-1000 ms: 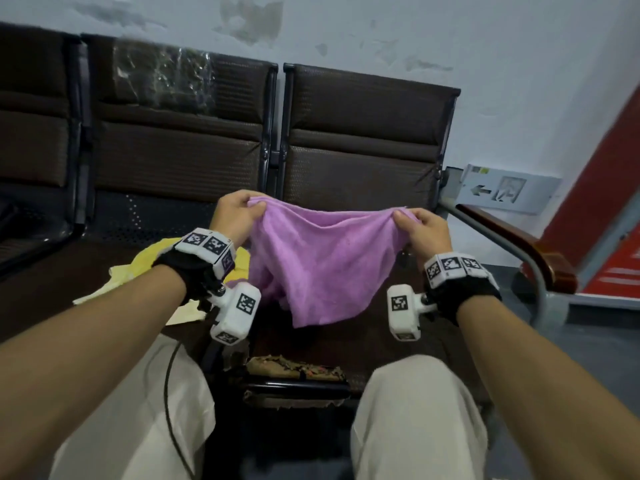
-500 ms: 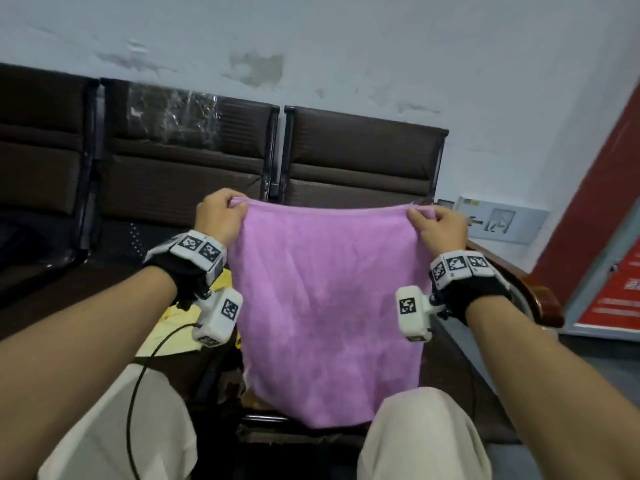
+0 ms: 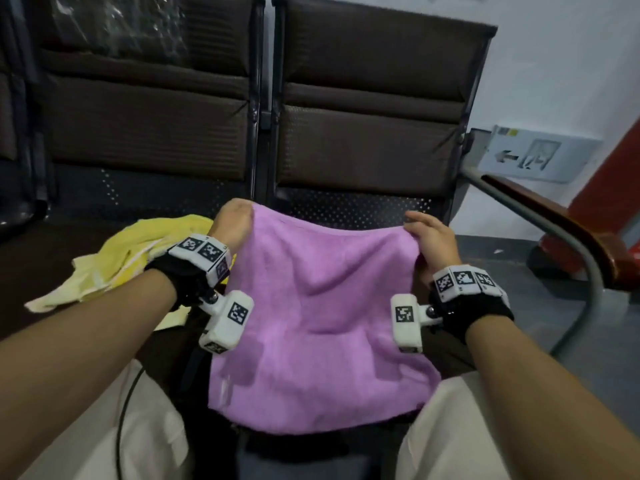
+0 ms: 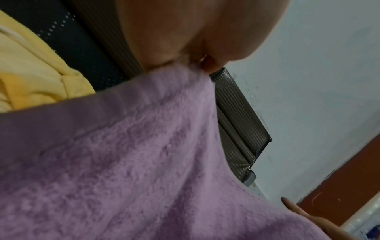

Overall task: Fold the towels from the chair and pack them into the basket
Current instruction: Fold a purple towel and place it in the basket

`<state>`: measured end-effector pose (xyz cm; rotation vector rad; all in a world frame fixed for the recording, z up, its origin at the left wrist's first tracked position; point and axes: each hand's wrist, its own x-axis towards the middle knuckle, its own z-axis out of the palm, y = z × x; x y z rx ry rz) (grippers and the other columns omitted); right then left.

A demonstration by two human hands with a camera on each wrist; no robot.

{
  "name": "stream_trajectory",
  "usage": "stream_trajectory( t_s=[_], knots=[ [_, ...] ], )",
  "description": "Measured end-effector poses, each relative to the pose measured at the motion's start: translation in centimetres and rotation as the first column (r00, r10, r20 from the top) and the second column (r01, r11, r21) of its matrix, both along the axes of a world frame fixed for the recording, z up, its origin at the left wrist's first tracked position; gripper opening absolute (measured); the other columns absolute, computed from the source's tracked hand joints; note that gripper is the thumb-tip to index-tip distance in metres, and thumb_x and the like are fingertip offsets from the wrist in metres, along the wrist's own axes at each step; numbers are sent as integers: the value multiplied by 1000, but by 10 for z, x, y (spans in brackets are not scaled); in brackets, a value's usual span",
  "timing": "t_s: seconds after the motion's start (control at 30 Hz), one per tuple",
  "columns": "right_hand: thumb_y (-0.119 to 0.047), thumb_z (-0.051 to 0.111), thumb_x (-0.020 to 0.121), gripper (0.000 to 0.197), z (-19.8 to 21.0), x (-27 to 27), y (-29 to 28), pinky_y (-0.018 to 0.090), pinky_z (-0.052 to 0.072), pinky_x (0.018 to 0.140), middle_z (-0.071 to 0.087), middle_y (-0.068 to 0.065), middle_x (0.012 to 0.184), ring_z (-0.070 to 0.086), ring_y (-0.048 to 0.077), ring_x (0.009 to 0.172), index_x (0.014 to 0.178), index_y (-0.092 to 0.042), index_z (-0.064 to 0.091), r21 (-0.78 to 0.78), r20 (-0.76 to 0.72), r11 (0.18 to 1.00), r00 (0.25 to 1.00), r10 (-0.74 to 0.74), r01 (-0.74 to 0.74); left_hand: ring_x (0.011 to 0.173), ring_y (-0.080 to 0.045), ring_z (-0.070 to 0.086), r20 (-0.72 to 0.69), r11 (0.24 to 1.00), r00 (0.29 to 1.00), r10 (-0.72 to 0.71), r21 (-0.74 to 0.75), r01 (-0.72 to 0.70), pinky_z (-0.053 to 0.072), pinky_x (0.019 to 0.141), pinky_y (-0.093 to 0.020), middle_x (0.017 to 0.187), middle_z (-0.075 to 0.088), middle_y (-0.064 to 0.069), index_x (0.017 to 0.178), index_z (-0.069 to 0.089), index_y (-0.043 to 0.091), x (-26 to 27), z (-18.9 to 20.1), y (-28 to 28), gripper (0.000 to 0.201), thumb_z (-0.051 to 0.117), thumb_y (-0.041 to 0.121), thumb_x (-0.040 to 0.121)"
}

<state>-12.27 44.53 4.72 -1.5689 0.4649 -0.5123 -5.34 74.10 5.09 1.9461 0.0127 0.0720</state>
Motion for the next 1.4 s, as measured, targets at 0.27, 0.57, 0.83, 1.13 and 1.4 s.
stream_trajectory(
  t_s=[0.27, 0.57, 0.83, 1.13, 1.4],
  knots=[
    [-1, 54, 88, 15, 1, -3, 38, 31, 59, 64, 68, 11, 75, 65, 18, 66, 91, -2, 69, 212, -5, 775, 792, 610, -596, 70, -25, 57, 76, 966, 968, -239, -81, 245, 46, 65, -39, 79, 65, -11, 98, 66, 12, -18, -16, -11, 11, 58, 15, 91],
    [-20, 75, 78, 9, -23, 2, 59, 24, 47, 78, 64, -1, 92, 60, 11, 83, 73, -24, 69, -712, -428, 304, 735, 526, -633, 65, -21, 51, 11, 948, 951, -308, -85, 307, 41, 58, -32, 71, 58, -7, 93, 66, 17, -24, -29, -15, 6, 61, 17, 89],
    [-21, 71, 83, 9, -23, 5, 82, 28, 47, 65, 66, -7, 70, 57, 6, 66, 75, -24, 69, -529, -129, 551, 703, 700, -645, 70, -24, 58, -31, 897, 918, -396, -229, 379, 50, 62, -31, 83, 64, -16, 94, 66, 7, -40, -26, -28, 11, 56, 7, 91],
    [-28, 71, 83, 13, -28, 4, 88, 26, 46, 55, 63, -6, 63, 54, 6, 57, 72, -22, 68, -548, -173, 615, 795, 581, -568, 59, -10, 60, -91, 809, 851, -517, -375, 451, 54, 59, -22, 66, 63, -3, 108, 62, -3, -46, -24, -33, 26, 44, 14, 98],
    [-40, 72, 79, 20, -23, 2, 79, 26, 45, 58, 63, -6, 67, 54, 6, 61, 73, -23, 64, -603, -307, 453, 715, 628, -657, 53, -6, 54, 62, 894, 895, -441, -49, 445, 44, 49, -20, 64, 65, 5, 84, 69, 19, -39, -27, -29, 27, 52, -3, 88]
  ],
)
